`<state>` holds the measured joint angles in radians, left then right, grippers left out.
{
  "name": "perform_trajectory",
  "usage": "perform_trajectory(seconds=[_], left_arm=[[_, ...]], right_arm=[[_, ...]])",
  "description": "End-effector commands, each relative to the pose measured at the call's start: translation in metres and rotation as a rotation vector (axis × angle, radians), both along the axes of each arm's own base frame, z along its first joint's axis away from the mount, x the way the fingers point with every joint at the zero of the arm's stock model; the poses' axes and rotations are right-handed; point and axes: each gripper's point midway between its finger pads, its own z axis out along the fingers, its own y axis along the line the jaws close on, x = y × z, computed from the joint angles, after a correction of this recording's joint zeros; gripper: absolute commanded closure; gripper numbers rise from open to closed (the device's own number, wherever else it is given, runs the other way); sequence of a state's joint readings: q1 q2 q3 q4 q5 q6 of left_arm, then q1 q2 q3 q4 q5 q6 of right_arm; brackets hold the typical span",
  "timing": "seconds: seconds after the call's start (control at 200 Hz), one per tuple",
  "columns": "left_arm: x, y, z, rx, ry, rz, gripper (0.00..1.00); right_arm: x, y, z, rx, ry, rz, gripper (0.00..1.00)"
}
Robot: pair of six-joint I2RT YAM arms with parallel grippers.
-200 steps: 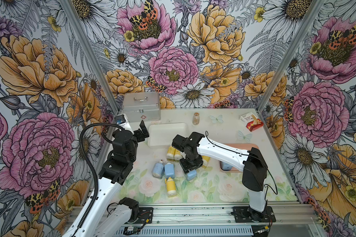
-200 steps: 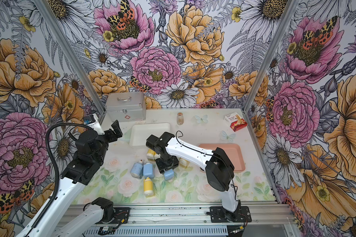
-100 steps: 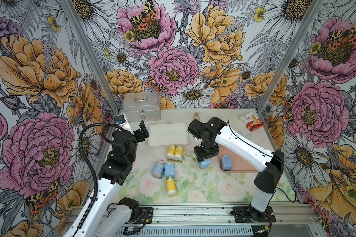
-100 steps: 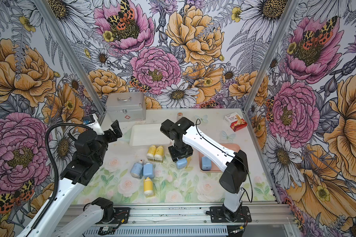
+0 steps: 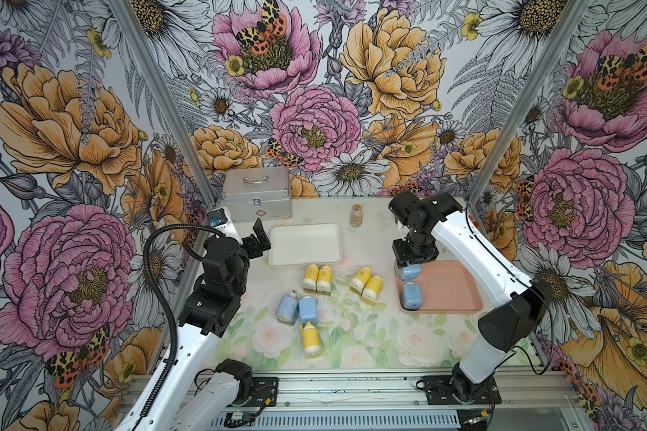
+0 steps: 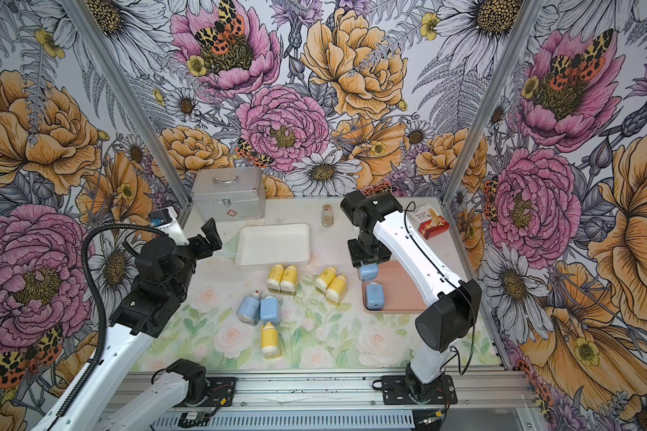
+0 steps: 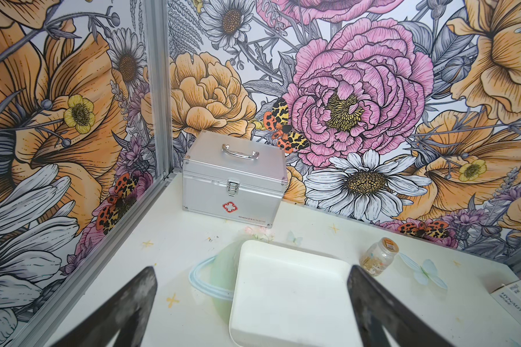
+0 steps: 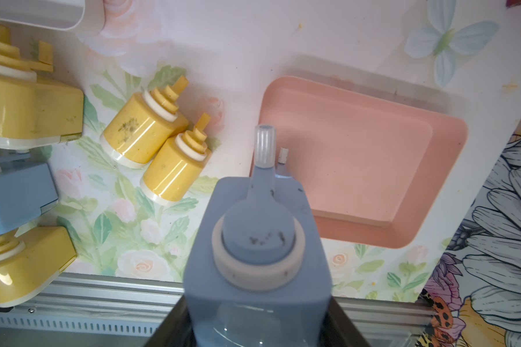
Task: Place the pencil sharpeners by color into the storage box
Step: Place the pencil sharpener in the storage box.
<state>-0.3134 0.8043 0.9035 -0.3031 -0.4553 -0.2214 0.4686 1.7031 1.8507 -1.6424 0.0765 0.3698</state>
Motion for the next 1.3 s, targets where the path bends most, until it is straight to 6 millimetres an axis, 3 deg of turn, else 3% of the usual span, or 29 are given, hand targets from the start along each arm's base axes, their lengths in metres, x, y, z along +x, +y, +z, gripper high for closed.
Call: perform_trajectory(seconds=[0.0, 0.165, 0.676, 1.296], left_arm=[[0.0, 0.0, -0.003, -0.012, 0.006, -0.007, 0.01], [0.0, -0.001, -0.003, -0.014, 0.005, -0.011, 0.01], [0.001, -0.003, -0.003, -0.02, 0.005, -0.02, 0.01], [0.0, -0.003, -0.002, -0.025, 0.001, -0.025, 0.01]], right_arm=[[-0.016, -0.03, 0.011, -0.055, 0.025, -0.011, 0.55], [-0.014, -0.051, 0.002, -0.068, 0.044, -0.073, 0.55], [-0.016, -0.084, -0.047, -0.103, 0.118, -0.18, 0.55], [-0.018, -0.095, -0.102, -0.046, 0.2, -0.197, 0.56]])
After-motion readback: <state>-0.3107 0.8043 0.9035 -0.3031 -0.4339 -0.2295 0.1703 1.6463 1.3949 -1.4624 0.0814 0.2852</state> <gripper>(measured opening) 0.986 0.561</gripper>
